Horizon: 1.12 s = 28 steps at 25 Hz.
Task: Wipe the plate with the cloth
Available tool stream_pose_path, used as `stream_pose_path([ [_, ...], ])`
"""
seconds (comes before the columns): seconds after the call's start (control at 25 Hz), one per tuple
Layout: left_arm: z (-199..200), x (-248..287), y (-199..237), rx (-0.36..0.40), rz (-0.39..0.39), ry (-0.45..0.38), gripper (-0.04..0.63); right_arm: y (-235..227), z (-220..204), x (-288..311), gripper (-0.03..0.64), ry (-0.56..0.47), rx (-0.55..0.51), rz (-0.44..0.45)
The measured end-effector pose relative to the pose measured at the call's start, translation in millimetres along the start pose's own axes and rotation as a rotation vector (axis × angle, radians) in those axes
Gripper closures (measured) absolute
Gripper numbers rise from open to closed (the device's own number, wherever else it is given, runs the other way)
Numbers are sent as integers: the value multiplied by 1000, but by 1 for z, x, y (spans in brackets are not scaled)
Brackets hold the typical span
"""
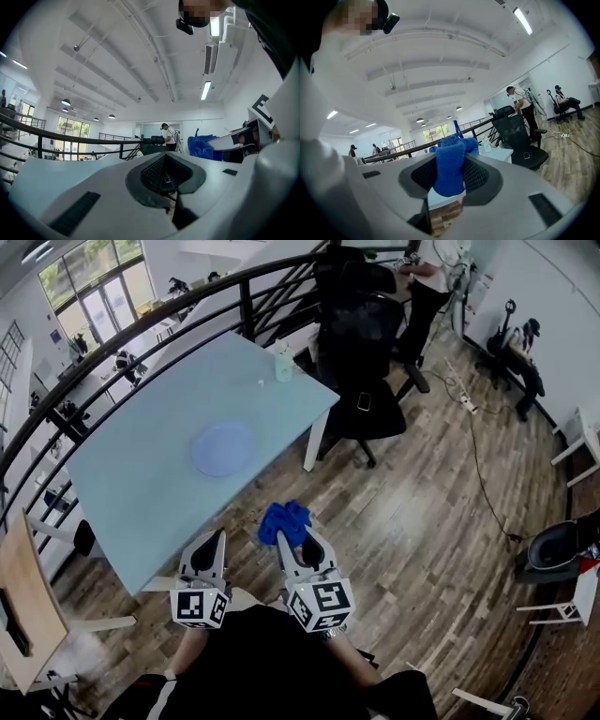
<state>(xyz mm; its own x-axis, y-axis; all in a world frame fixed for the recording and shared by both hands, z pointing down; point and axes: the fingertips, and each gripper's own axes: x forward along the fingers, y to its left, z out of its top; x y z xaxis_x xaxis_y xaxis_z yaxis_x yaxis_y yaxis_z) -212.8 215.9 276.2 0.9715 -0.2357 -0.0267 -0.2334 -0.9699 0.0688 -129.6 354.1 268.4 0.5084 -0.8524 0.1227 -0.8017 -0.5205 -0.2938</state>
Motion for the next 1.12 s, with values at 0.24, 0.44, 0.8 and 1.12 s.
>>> stream_pose_path([
  [0.24, -6, 18, -7, 5, 20, 17, 595, -18, -1, 9, 497, 19, 17, 23],
  [0.44, -10, 32, -8, 7, 21, 22, 595, -32, -2, 19, 497, 24, 27, 19],
  [0.8, -21, 75, -1, 1, 0, 37, 595, -55, -3, 53, 497, 44, 25, 1],
  [1.12, -28, 127, 17, -24, 6, 42, 595, -75, 4, 100, 498, 71, 7, 7],
])
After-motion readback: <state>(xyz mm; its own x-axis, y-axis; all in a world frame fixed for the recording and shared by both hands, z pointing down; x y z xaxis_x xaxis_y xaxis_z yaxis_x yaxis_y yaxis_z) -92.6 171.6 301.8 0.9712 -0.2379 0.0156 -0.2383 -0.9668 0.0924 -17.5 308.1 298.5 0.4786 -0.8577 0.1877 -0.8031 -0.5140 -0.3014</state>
